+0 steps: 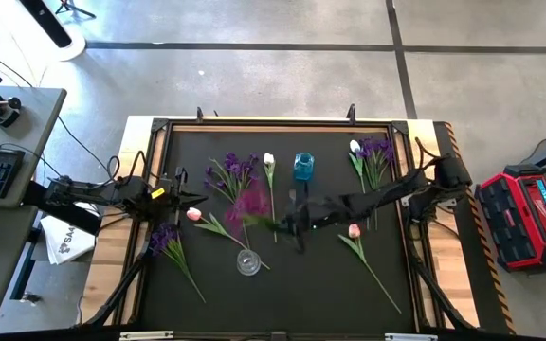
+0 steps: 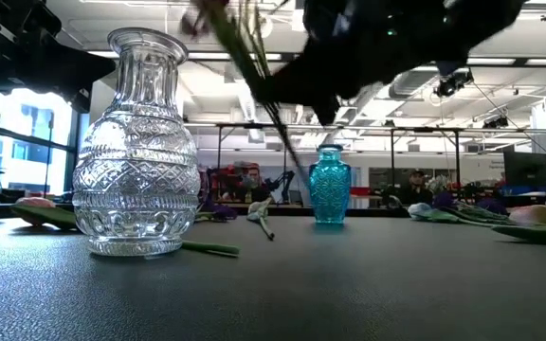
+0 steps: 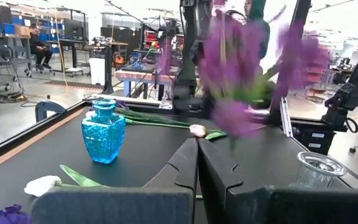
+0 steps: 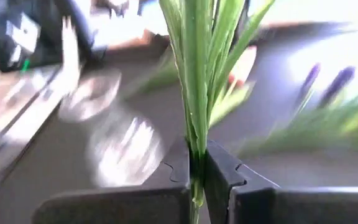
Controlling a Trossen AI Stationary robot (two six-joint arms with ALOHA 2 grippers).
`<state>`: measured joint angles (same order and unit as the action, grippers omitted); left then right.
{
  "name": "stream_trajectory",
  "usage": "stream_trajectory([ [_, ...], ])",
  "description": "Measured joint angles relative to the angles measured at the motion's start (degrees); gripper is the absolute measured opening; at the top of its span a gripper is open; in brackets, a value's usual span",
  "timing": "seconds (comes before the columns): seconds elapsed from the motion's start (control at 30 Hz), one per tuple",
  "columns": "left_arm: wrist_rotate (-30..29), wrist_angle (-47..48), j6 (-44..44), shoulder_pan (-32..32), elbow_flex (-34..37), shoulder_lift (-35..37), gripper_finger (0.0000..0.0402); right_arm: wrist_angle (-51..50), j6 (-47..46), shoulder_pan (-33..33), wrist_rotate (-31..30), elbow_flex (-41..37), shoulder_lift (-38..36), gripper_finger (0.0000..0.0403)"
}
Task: Sort flowers into vase by color
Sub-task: Put the violet flower into the blue vase
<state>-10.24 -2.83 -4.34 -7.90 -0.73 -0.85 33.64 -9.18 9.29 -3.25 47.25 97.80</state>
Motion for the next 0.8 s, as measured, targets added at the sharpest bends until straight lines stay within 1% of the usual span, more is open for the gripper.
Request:
stream_trajectory([
  [0.07, 0.0, 0.0, 0.0, 0.0, 0.0, 0.0, 0.0000, 9.8, 5.1, -1.9, -1.5, -2.4, 0.0, 0.0002],
  [0.17, 0.0, 0.0, -0.1, 0.0, 0.0, 0.0, 0.0000, 23.0, 11.6, -5.1, -1.8, -4.9, -0.1, 0.0001],
  [0.23, 0.0, 0.0, -0.1, 0.0, 0.0, 0.0, 0.0000, 26.9, 14.3, -7.3, -1.8, -6.1, -1.2, 0.0001],
  [0.3, 0.0, 0.0, 0.0, 0.0, 0.0, 0.0, 0.0000, 26.7, 15.8, -9.4, -2.1, -6.9, -3.5, 0.0001],
  [0.43, 0.0, -0.2, -0.1, 0.0, 0.0, 0.0, 0.0000, 23.2, 18.0, -12.9, -2.8, -9.1, -11.3, 0.0001],
  [0.53, 0.0, -0.2, -0.5, 0.0, 0.0, 0.0, 0.0000, 16.2, 20.9, -14.3, -3.6, -9.8, -18.3, 0.0001],
  [0.63, 0.0, -0.2, -1.0, 0.0, 0.0, 0.0, 0.0000, 8.8, 23.1, -15.2, -6.4, -9.8, -24.3, 0.0000],
  [0.7, 0.0, -0.2, -1.0, 0.0, 0.0, 0.0, 0.0000, 5.5, 23.5, -16.1, -7.4, -9.8, -26.4, 0.0000],
  [0.8, 0.0, -0.1, -1.0, 0.0, 0.0, 0.0, 0.0000, 5.9, 23.3, -17.6, -6.1, -11.5, -26.7, 0.0000],
])
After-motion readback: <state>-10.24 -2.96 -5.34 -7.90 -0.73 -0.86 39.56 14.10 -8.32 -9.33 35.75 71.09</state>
